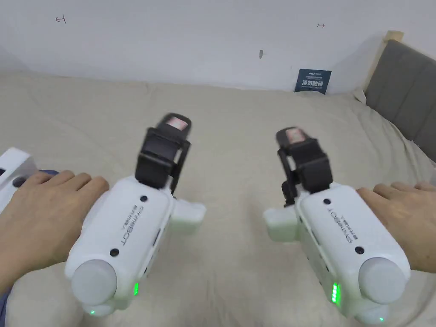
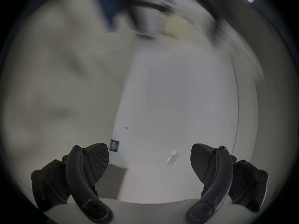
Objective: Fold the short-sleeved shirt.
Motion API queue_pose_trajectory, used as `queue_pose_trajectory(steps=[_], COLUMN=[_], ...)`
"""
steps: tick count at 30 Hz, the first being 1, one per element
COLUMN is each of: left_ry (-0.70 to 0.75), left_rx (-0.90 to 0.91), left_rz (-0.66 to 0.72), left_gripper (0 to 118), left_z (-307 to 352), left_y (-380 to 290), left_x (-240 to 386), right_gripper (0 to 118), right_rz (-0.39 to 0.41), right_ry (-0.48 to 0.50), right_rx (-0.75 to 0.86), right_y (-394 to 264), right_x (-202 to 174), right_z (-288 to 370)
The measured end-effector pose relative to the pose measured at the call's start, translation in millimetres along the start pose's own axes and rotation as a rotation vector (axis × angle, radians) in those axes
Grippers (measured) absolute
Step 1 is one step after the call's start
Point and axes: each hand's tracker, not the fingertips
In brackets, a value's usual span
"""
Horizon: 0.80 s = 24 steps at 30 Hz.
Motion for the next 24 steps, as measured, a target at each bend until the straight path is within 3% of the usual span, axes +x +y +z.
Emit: queue_pose_trajectory(steps=[1,2,4,5,6,7,8,10,12,14,16,24], left_ry=[-0.02,-0.034,-0.016,-0.02,-0.013,0.005,0.053,0.156,0.165,0.161,0.16,0.167], left_rx=[0.048,0.068,0.018,-0.054,-0.135,-0.195,-0.257,-0.393,-0.446,-0.526,-0.518,-0.513], left_rz=[0.02,0.063,0.306,0.511,0.76,0.968,1.202,1.607,1.835,1.843,1.813,1.783], left_gripper=[118,118,118,118,118,118,118,118,118,118,118,118], left_z=[5,8,6,3,-3,-6,-8,-11,-11,-10,-6,3], left_y=[0,1,-3,-12,-21,-30,-41,-60,-66,-54,-43,-23], left_x=[-1,-6,-20,-31,-43,-51,-55,-56,-46,-38,-29,-20], right_gripper=[105,105,105,105,105,105,105,105,105,105,105,105], right_rz=[0.012,-0.034,-0.289,-0.529,-0.85,-1.052,-1.314,-1.765,-1.972,-2.08,-2.11,-1.991], right_ry=[0.022,0.051,0.1,0.11,0.114,0.109,0.074,-0.049,-0.147,-0.177,-0.186,-0.13], right_rx=[0.034,0.046,-0.011,-0.054,-0.096,-0.121,-0.138,-0.144,-0.226,-0.265,-0.318,-0.368], right_y=[0,-5,-6,-10,-24,-31,-41,-61,-64,-59,-53,-26], right_x=[1,4,24,38,56,66,74,77,70,61,50,28], right_z=[3,6,6,3,2,2,3,10,9,8,6,7])
